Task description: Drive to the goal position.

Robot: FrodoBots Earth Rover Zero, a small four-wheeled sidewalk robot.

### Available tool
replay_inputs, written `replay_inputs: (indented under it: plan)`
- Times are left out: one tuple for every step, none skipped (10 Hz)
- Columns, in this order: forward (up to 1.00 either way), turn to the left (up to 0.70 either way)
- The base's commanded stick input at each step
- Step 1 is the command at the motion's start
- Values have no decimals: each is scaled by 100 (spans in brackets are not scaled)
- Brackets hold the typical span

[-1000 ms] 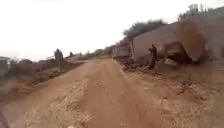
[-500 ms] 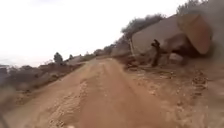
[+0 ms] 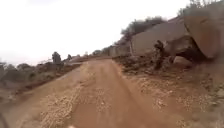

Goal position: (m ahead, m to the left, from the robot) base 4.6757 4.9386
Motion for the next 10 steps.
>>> replay_inputs:
  plan:
    - [50,0]
    - [50,0]
    - [50,0]
    - [50,0]
    - [50,0]
    - [50,0]
    - [50,0]
    - [50,0]
    - [50,0]
    - [50,0]
